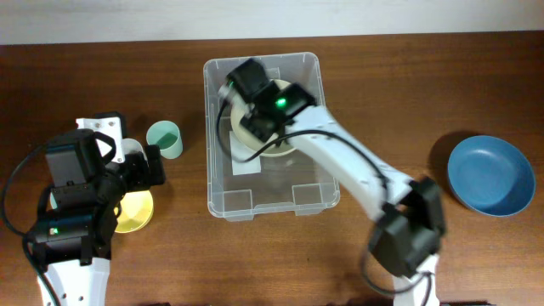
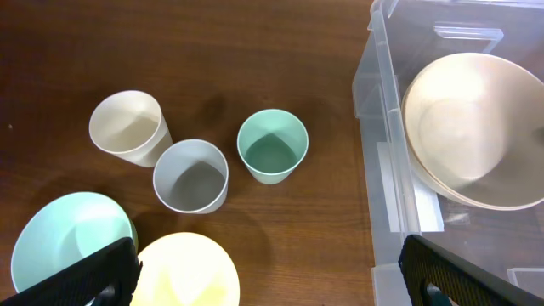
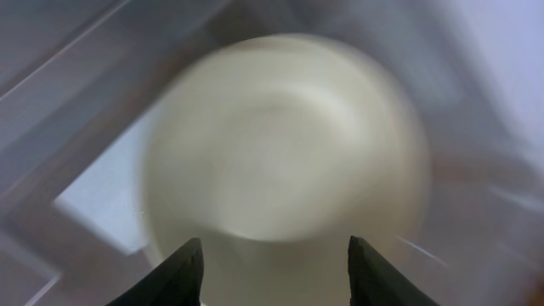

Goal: Pack container
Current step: 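Stack the back cream bowl onto the bowl in the container, then grasp the dark teal bowl rim with the right gripper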

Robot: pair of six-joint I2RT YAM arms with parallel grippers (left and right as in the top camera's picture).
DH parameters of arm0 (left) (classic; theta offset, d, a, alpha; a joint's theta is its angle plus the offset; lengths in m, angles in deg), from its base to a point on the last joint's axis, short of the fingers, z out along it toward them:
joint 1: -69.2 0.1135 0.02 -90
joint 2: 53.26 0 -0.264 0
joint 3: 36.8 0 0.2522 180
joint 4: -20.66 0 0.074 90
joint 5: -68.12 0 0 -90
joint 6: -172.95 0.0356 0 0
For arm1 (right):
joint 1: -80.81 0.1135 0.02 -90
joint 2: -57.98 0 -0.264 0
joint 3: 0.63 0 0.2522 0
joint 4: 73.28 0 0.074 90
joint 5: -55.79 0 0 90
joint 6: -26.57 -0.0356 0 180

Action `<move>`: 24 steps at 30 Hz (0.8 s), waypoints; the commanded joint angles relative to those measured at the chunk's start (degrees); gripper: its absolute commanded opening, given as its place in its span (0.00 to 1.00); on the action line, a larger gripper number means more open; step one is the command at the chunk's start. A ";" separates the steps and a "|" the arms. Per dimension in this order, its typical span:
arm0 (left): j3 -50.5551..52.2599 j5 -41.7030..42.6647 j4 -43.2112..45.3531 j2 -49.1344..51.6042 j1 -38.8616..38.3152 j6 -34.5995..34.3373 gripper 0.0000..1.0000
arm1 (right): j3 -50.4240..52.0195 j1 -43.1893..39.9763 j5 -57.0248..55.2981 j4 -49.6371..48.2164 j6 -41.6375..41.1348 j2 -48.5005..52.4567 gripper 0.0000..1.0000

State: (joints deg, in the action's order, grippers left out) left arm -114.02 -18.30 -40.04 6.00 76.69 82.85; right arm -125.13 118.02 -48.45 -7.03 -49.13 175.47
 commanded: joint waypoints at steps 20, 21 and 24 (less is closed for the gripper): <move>-0.87 -0.57 0.22 0.04 0.20 -0.57 0.99 | 11.80 -51.34 -5.01 14.21 -38.36 -1.51 0.68; -0.87 -0.57 0.22 0.04 0.20 -0.57 0.99 | 13.18 -51.89 -5.03 13.25 -38.36 -0.52 0.67; -0.87 -0.55 0.22 0.04 0.20 -0.57 0.99 | 16.65 -52.96 -5.03 9.94 -38.36 1.90 0.68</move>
State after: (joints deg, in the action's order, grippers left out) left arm -114.02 -18.30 -40.02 6.00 76.69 82.85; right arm -111.23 65.87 -54.14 4.53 -86.96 175.45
